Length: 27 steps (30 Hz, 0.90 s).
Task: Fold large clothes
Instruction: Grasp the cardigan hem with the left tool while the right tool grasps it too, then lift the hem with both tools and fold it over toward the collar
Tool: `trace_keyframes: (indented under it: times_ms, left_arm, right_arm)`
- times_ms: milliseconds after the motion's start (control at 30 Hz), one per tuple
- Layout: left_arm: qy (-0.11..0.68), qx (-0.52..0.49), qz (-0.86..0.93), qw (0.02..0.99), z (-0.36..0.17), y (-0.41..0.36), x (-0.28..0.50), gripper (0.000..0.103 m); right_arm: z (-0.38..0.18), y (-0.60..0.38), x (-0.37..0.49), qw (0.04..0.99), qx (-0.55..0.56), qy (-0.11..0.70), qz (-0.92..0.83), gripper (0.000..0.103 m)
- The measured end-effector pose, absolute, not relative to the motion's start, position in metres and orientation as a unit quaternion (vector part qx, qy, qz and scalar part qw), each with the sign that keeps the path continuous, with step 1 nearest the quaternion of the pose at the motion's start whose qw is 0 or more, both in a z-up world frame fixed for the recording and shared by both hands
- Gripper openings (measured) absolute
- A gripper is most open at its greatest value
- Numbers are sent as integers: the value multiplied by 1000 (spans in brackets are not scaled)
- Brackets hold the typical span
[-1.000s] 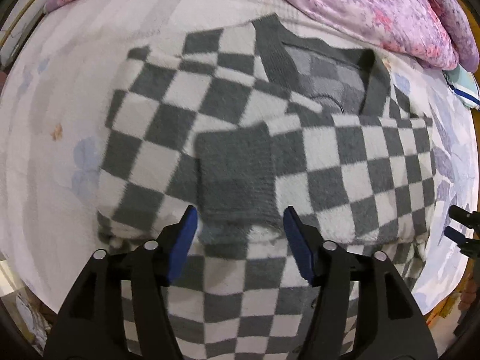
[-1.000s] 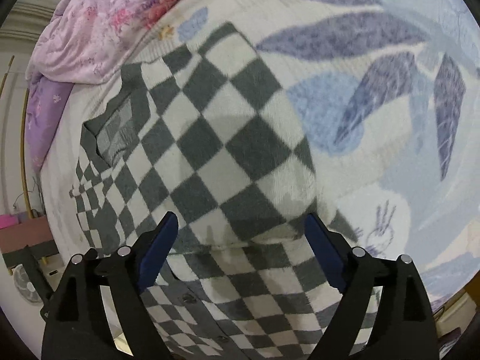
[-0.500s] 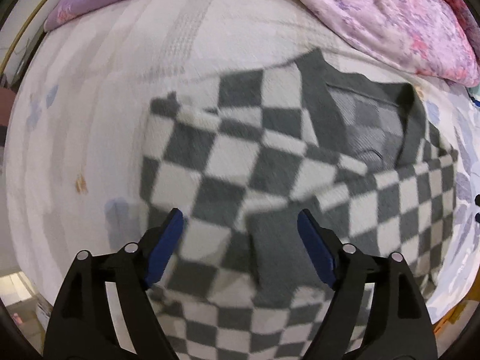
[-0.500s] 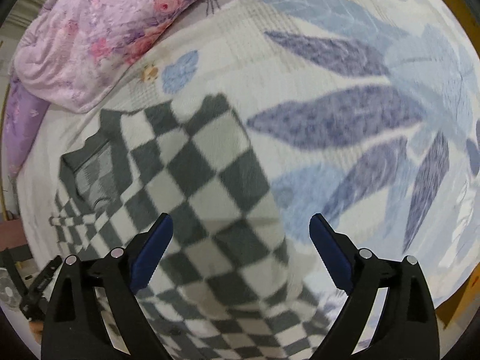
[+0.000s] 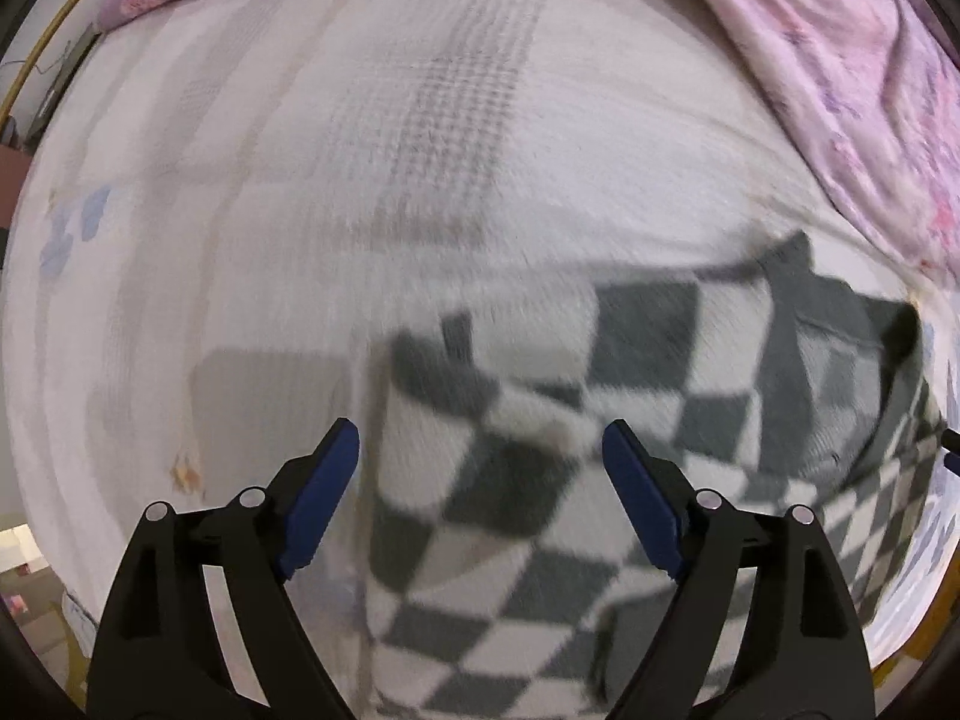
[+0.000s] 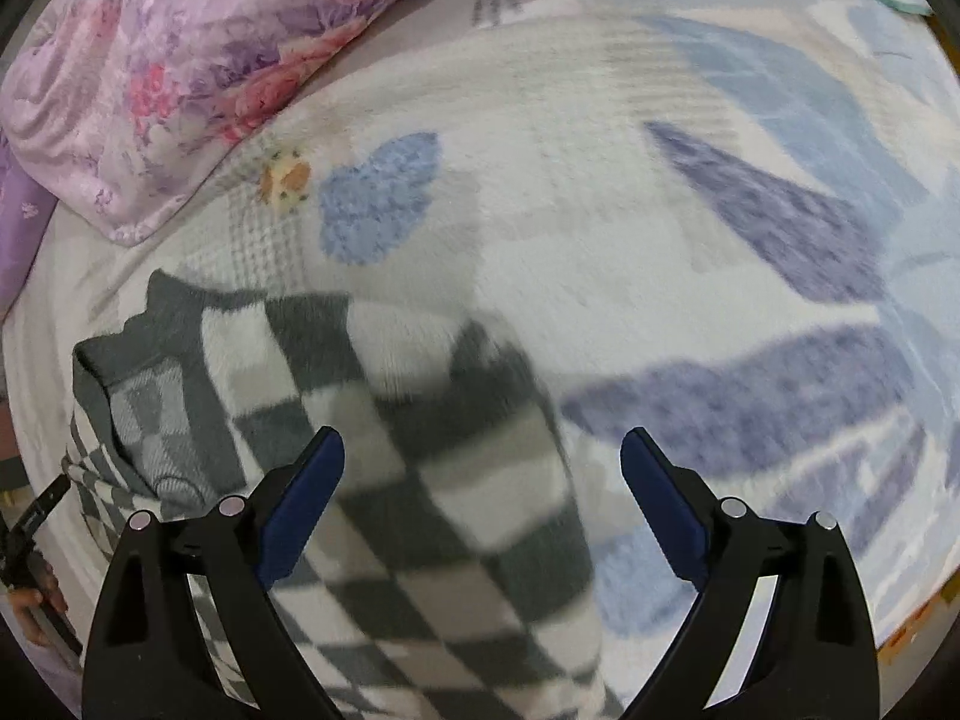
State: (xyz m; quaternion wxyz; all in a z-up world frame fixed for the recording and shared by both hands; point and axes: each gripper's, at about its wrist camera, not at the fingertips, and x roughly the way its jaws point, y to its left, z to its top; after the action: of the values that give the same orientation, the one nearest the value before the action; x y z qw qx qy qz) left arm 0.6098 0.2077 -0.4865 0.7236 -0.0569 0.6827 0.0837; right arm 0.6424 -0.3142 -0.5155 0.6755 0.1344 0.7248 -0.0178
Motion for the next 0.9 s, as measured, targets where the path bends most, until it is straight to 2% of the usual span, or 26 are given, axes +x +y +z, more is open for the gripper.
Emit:
trace_keyframes:
  times_ms: [33,67,133,200,233,367,433,467,500,533,567,600,833,900]
  left_arm:
    - [684,-62,78,722,-494,213,617,84]
    - [690,-70,70,717,-502,217,622,89]
    - [715,-105,53,689,-534,230,629,89]
    - [709,-154,43,687,-552,244,630,95]
    - [706,-157,38,689,-552,245,630,95]
    - [702,-122,43,700,-546,241,628,84]
    - [695,-116,40,709,-539,240,626,69]
    - [690,-116,33,714,-534,238,624,54]
    - [689,-117,29,715,-530,237,623,48]
    - [690,-119,29,714,-528,236,623,38]
    - [690,-118,30,714,-526,235,622,31]
    - [689,-117,33,714,-524,234,622,26]
    - [672,-95,55,732,-481,219,611,23]
    - [658,-49,68,748,-461,209,607,23]
  right_arm:
    - [-523,-314,648,669,136,730,-16,90]
    - [-535,-312,655,660,143,737,-2,90]
    - [-553,-308,664,652,154,742,29,90]
    - [-571,-306,670,657,154,738,20,97]
    - [-572,-298,673,660,127,741,10,97]
    - [-572,-295,672,666,113,737,-1,97]
    - [-570,-297,672,667,113,737,-2,94]
    - [-569,-296,670,667,109,737,-5,92]
    - [-565,-294,668,667,104,738,-9,82]
    - [-557,-291,667,669,97,737,1,60]
    - [-551,-287,663,669,97,737,12,47]
    - [-547,-288,660,661,106,743,20,22]
    - [-491,-285,642,687,104,719,27,17]
    - [-476,-284,636,692,105,713,34,17]
